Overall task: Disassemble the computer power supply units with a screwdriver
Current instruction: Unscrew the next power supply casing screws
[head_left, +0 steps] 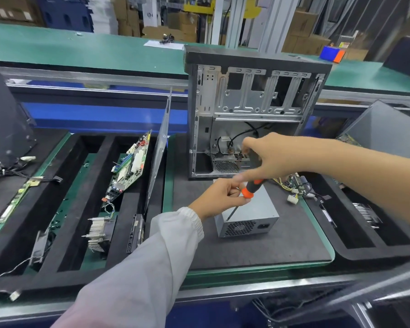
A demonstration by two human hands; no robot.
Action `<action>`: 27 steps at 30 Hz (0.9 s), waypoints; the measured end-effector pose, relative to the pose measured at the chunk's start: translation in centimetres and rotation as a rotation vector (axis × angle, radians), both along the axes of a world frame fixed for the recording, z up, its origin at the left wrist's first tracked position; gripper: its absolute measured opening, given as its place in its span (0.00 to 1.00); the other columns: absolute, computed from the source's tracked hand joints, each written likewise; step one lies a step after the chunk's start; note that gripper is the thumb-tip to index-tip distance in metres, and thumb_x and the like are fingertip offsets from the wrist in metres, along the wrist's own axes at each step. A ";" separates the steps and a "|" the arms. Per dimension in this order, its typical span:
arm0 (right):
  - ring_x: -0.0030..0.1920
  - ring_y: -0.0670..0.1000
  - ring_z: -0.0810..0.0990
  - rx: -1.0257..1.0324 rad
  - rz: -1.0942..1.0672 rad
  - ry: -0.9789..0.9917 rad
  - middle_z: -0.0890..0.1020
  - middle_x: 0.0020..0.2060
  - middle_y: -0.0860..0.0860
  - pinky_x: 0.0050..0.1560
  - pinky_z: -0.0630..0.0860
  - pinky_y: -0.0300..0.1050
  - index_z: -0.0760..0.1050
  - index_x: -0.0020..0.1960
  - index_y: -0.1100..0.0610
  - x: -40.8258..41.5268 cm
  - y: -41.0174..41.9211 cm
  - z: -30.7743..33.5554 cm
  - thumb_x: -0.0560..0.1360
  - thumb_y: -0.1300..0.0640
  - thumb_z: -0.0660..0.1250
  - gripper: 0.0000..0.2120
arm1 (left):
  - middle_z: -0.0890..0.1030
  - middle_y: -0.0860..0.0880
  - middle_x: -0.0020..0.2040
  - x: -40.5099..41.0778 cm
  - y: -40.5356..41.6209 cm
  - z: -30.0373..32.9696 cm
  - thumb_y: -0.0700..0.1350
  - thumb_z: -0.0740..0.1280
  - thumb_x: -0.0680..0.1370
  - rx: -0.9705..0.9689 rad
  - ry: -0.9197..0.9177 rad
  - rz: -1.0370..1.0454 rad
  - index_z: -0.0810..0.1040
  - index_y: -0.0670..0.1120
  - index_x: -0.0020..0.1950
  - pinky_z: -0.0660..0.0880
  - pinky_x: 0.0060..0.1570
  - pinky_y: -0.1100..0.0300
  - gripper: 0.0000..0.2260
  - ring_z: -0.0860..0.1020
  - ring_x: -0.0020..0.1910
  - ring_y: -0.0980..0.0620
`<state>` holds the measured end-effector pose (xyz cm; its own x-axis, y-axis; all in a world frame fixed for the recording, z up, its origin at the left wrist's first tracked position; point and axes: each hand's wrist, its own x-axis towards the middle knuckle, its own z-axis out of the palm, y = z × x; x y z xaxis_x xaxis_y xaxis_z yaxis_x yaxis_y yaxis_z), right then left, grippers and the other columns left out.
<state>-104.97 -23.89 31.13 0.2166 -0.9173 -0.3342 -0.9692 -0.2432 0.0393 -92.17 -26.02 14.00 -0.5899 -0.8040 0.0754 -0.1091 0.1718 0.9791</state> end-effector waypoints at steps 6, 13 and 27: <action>0.32 0.53 0.79 -0.148 0.119 0.152 0.77 0.32 0.53 0.39 0.78 0.48 0.69 0.39 0.59 0.1 -0.6 -0.4 0.79 0.45 0.61 0.19 | 0.60 0.52 0.27 0.1 0.2 0.0 0.39 0.70 0.77 -0.001 -0.012 -0.013 0.77 0.46 0.40 0.74 0.48 0.57 0.07 0.58 0.29 0.53; 0.42 0.55 0.82 0.069 -0.003 0.169 0.78 0.45 0.51 0.42 0.80 0.46 0.68 0.61 0.54 0.4 0.0 0.1 0.66 0.26 0.61 0.37 | 0.57 0.48 0.31 0.3 0.1 0.1 0.38 0.68 0.78 -0.034 0.029 -0.015 0.74 0.46 0.49 0.66 0.42 0.61 0.05 0.55 0.33 0.48; 0.41 0.46 0.72 -0.046 0.131 -0.054 0.71 0.40 0.43 0.39 0.69 0.42 0.72 0.52 0.50 -0.8 -0.6 -0.2 0.71 0.62 0.69 0.13 | 0.60 0.56 0.25 4.9 0.2 -5.4 0.36 0.71 0.75 -0.013 -0.170 0.056 0.79 0.41 0.52 0.65 0.33 0.78 0.06 0.57 0.24 0.57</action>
